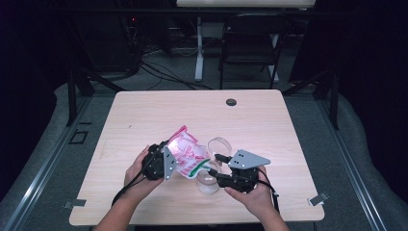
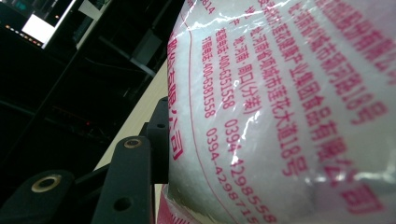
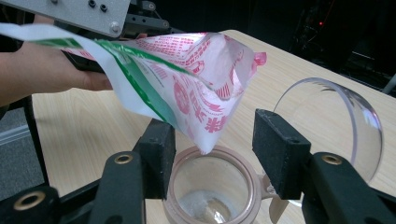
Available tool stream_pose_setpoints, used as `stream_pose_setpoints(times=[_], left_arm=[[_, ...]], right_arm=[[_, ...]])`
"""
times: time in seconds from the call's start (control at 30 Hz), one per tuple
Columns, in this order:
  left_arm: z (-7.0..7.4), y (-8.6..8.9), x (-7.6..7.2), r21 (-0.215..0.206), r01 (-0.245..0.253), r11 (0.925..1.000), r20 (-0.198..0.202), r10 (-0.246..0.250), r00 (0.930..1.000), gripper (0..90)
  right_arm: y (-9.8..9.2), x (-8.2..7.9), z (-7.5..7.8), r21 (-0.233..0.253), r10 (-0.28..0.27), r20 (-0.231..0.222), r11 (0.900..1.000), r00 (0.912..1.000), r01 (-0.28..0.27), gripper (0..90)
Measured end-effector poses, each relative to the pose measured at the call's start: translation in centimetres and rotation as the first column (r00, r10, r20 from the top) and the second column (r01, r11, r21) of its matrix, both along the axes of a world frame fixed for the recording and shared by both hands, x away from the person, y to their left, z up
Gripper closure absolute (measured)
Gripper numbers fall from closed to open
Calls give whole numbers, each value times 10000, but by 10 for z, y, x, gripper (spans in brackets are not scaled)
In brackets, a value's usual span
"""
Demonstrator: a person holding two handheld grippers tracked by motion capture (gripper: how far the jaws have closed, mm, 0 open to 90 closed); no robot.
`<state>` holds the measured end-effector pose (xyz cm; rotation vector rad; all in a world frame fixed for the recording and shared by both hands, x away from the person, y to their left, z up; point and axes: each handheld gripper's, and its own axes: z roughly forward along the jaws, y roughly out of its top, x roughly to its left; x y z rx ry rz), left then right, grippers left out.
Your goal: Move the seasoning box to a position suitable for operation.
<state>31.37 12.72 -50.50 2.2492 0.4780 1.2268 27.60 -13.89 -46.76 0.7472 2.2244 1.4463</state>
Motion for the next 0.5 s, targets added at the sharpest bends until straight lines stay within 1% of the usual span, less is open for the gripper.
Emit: stream_pose_setpoints(times=[0.03, 0.07, 0.17, 0.5], left_arm=[[0, 0, 0, 0, 0, 10000, 0, 0, 10000, 576], [-1, -1, 0, 56, 32, 10000, 107, -33, 9999, 576], [-1, -3, -1, 228, 39, 9997, 253, -44, 9997, 577], [-1, -3, -2, 352, -12, 9994, 475, -5, 9989, 577]], right_arm=[[0, 0, 0, 0, 0, 0, 10000, 10000, 0, 494], [1, 0, -1, -47, 9, 9, 10000, 10000, -9, 495], [1, 0, -1, -88, 11, 9, 10000, 10000, -11, 495], [2, 0, -3, -161, 35, -36, 9999, 10000, -36, 495]])
